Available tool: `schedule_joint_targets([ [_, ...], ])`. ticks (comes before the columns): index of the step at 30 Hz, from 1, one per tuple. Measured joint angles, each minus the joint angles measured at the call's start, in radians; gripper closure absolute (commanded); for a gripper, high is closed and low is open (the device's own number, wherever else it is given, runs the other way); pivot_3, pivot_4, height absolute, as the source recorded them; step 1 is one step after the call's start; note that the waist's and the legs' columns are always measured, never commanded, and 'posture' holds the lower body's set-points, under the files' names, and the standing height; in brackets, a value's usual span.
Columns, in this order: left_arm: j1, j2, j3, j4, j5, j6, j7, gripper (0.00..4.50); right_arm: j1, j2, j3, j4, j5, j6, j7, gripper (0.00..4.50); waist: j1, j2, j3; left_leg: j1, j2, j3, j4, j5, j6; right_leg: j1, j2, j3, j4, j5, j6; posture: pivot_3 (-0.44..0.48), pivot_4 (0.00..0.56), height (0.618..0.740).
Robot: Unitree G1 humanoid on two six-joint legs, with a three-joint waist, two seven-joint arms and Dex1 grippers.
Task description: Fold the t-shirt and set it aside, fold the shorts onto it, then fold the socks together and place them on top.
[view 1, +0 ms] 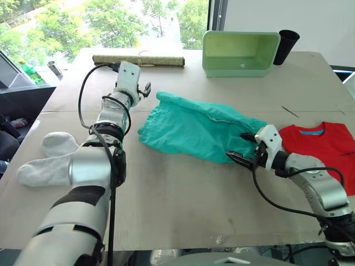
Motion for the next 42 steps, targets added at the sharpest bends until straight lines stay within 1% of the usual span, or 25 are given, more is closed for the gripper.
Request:
schedule_joint_targets([
  [3, -0.009, -0.024, 0.037, -0.087, -0.09, -0.089, -0.24, 0.58, -0.035, -0.016, -0.085, -0.068, 0.119, 0.051, 0.023, 0.0, -0.001, 0.0, 0.0, 0.001, 0.0, 0.0, 0.001, 0.0, 0.0, 0.001, 0.0, 0.0, 0.0, 0.0, 0.0, 0.0, 0.15, 0.74],
  [5, -0.009, -0.059, 0.036, -0.175, -0.146, -0.104, -0.419, 0.58, -0.114, 0.01, -0.138, -0.07, 0.173, 0.069, -0.004, 0.0, -0.003, 0.001, 0.0, 0.001, 0.0, 0.0, 0.001, 0.0, 0.0, 0.001, 0.0, -0.001, 0.0, 0.0, 0.0, 0.0, 0.15, 0.74],
  [6, -0.009, -0.071, 0.03, -0.191, -0.15, -0.104, -0.445, 0.58, -0.138, 0.02, -0.143, -0.065, 0.177, 0.07, -0.013, 0.0, -0.004, 0.001, 0.0, 0.002, 0.0, 0.0, 0.001, 0.0, 0.0, 0.003, 0.0, -0.001, 0.0, 0.0, 0.0, 0.0, 0.15, 0.74],
  [7, -0.006, -0.1, 0.014, -0.213, -0.149, -0.103, -0.47, 0.58, -0.195, 0.048, -0.136, -0.037, 0.162, 0.058, -0.04, 0.0, -0.004, 0.001, 0.0, 0.003, 0.0, 0.0, 0.001, 0.0, 0.0, 0.003, 0.0, -0.001, 0.0, 0.0, 0.0, 0.0, 0.15, 0.74],
  [8, -0.003, -0.131, -0.007, -0.214, -0.14, -0.103, -0.469, 0.58, -0.233, 0.064, -0.109, 0.006, 0.13, 0.035, -0.05, 0.0, -0.005, 0.001, -0.001, 0.003, 0.0, 0.0, 0.001, 0.0, 0.0, 0.003, 0.0, -0.001, 0.001, 0.0, 0.0, 0.0, 0.15, 0.74],
  [9, 0.003, -0.145, -0.022, -0.215, -0.133, -0.103, -0.467, 0.58, -0.247, 0.07, -0.089, 0.032, 0.107, 0.02, -0.053, 0.0, -0.005, 0.001, -0.001, 0.003, 0.0, 0.0, 0.001, 0.0, 0.0, 0.003, 0.0, -0.001, 0.001, 0.0, 0.0, 0.0, 0.15, 0.74],
  [12, 0.046, -0.186, -0.086, -0.192, -0.07, -0.083, -0.423, 0.58, -0.288, 0.119, 0.004, 0.191, 0.007, -0.047, -0.058, 0.0, -0.009, 0.001, -0.001, 0.002, 0.0, 0.001, 0.001, 0.0, 0.0, 0.002, 0.001, 0.0, 0.001, 0.0, 0.0, 0.0, 0.15, 0.74],
  [14, 0.07, -0.191, -0.131, -0.158, -0.018, -0.075, -0.384, 0.58, -0.3, 0.142, 0.054, 0.291, -0.05, -0.091, -0.055, 0.0, -0.011, 0.001, -0.001, 0.001, 0.0, 0.002, 0.001, 0.0, 0.0, 0.001, 0.002, 0.0, 0.001, 0.0, 0.0, 0.0, 0.15, 0.74],
  [17, 0.111, -0.191, -0.181, -0.113, 0.047, -0.061, -0.333, 0.58, -0.295, 0.149, 0.101, 0.392, -0.114, -0.123, -0.053, 0.0, -0.014, 0.001, -0.001, 0.001, 0.0, 0.003, 0.0, 0.0, 0.0, 0.001, 0.002, 0.0, 0.001, 0.0, 0.0, 0.0, 0.15, 0.74],
  [19, 0.146, -0.174, -0.213, -0.091, 0.079, -0.046, -0.316, 0.58, -0.247, 0.126, 0.113, 0.413, -0.141, -0.139, -0.03, 0.0, -0.014, 0.001, -0.001, 0.001, 0.0, 0.002, 0.0, 0.0, 0.0, 0.001, 0.001, 0.0, 0.001, 0.0, 0.0, 0.0, 0.15, 0.74],
  [21, 0.148, -0.158, -0.218, -0.095, 0.086, -0.041, -0.314, 0.58, -0.228, 0.114, 0.112, 0.412, -0.143, -0.142, -0.018, 0.0, -0.016, 0.001, -0.001, 0.002, 0.0, 0.002, 0.001, 0.0, 0.0, 0.001, 0.001, 0.0, 0.001, 0.0, 0.0, 0.0, 0.15, 0.74],
  [23, 0.151, -0.136, -0.244, -0.111, 0.109, -0.024, -0.312, 0.58, -0.204, 0.093, 0.105, 0.394, -0.143, -0.148, 0.0, 0.0, -0.02, 0.001, -0.004, 0.006, 0.0, 0.001, 0.001, 0.0, 0.0, 0.005, 0.001, 0.0, 0.001, 0.0, 0.0, 0.0, 0.15, 0.74],
  [26, 0.165, -0.124, -0.255, -0.124, 0.115, -0.015, -0.289, 0.58, -0.175, 0.077, 0.082, 0.377, -0.14, -0.158, 0.002, 0.0, -0.023, 0.0, -0.009, 0.008, 0.001, 0.0, 0.001, -0.001, -0.001, 0.007, 0.0, 0.0, 0.001, 0.0, 0.0, 0.0, 0.15, 0.74],
  [30, 0.169, -0.101, -0.235, -0.131, 0.109, -0.015, -0.245, 0.58, -0.136, 0.057, -0.002, 0.33, -0.094, -0.154, 0.003, 0.0, -0.025, 0.001, -0.008, 0.008, 0.001, -0.001, 0.001, -0.001, -0.002, 0.007, -0.001, 0.0, 0.001, 0.0, 0.0, 0.0, 0.15, 0.74],
  [31, 0.171, -0.092, -0.212, -0.133, 0.086, -0.017, -0.267, 0.58, -0.123, 0.049, -0.051, 0.287, -0.054, -0.121, 0.0, 0.0, -0.025, 0.001, -0.008, 0.006, 0.001, -0.001, 0.001, -0.001, -0.002, 0.005, -0.001, 0.0, 0.001, 0.0, 0.0, 0.0, 0.15, 0.74],
  [32, 0.172, -0.088, -0.206, -0.133, 0.077, -0.019, -0.276, 0.58, -0.122, 0.043, -0.065, 0.272, -0.041, -0.111, -0.001, 0.0, -0.025, 0.001, -0.008, 0.004, 0.001, -0.001, 0.001, -0.001, -0.002, 0.003, -0.002, 0.0, 0.001, 0.0, 0.0, 0.0, 0.15, 0.74],
  [34, 0.176, -0.085, -0.177, -0.165, 0.036, -0.033, -0.347, 0.58, -0.116, 0.016, -0.14, 0.187, 0.025, -0.034, -0.013, 0.0, -0.023, 0.001, -0.008, 0.0, 0.001, -0.001, 0.001, 0.0, -0.001, 0.0, -0.002, -0.001, 0.001, 0.0, -0.001, 0.0, 0.15, 0.74],
  [35, 0.177, -0.084, -0.174, -0.18, 0.03, -0.04, -0.365, 0.58, -0.111, 0.011, -0.156, 0.165, 0.039, -0.015, -0.019, 0.0, -0.019, 0.001, -0.008, 0.0, 0.001, -0.001, 0.001, 0.0, -0.001, 0.0, -0.002, -0.001, 0.0, 0.0, -0.001, 0.0, 0.15, 0.74],
  [37, 0.179, -0.065, -0.167, -0.271, -0.007, -0.056, -0.447, 0.58, -0.057, -0.002, -0.227, 0.074, 0.111, 0.082, -0.055, 0.0, -0.012, 0.001, -0.008, -0.001, 0.001, -0.002, 0.0, 0.0, -0.001, 0.001, -0.002, -0.002, -0.002, 0.0, -0.001, 0.0, 0.15, 0.74],
  [39, 0.192, -0.036, -0.159, -0.367, -0.039, -0.043, -0.512, 0.58, 0.011, 0.009, -0.282, 0.011, 0.18, 0.181, -0.106, 0.0, -0.01, 0.001, -0.008, 0.0, 0.001, -0.001, -0.001, 0.0, -0.001, 0.001, -0.002, -0.002, -0.003, 0.0, -0.001, 0.0, 0.15, 0.74],
  [41, 0.227, -0.006, -0.152, -0.487, -0.08, -0.005, -0.588, 0.58, 0.079, 0.045, -0.341, -0.052, 0.278, 0.297, -0.176, 0.0, -0.012, 0.002, -0.008, 0.001, 0.001, -0.001, -0.002, 0.0, -0.001, 0.002, -0.002, -0.001, -0.003, 0.0, -0.001, 0.0, 0.15, 0.74],
  [42, 0.268, 0.009, -0.152, -0.586, -0.118, 0.036, -0.648, 0.58, 0.124, 0.076, -0.38, -0.104, 0.363, 0.366, -0.225, 0.0, -0.013, 0.002, -0.008, 0.001, 0.001, -0.002, -0.002, 0.0, -0.001, 0.002, -0.002, -0.001, -0.003, 0.0, -0.001, 0.0, 0.15, 0.74],
])
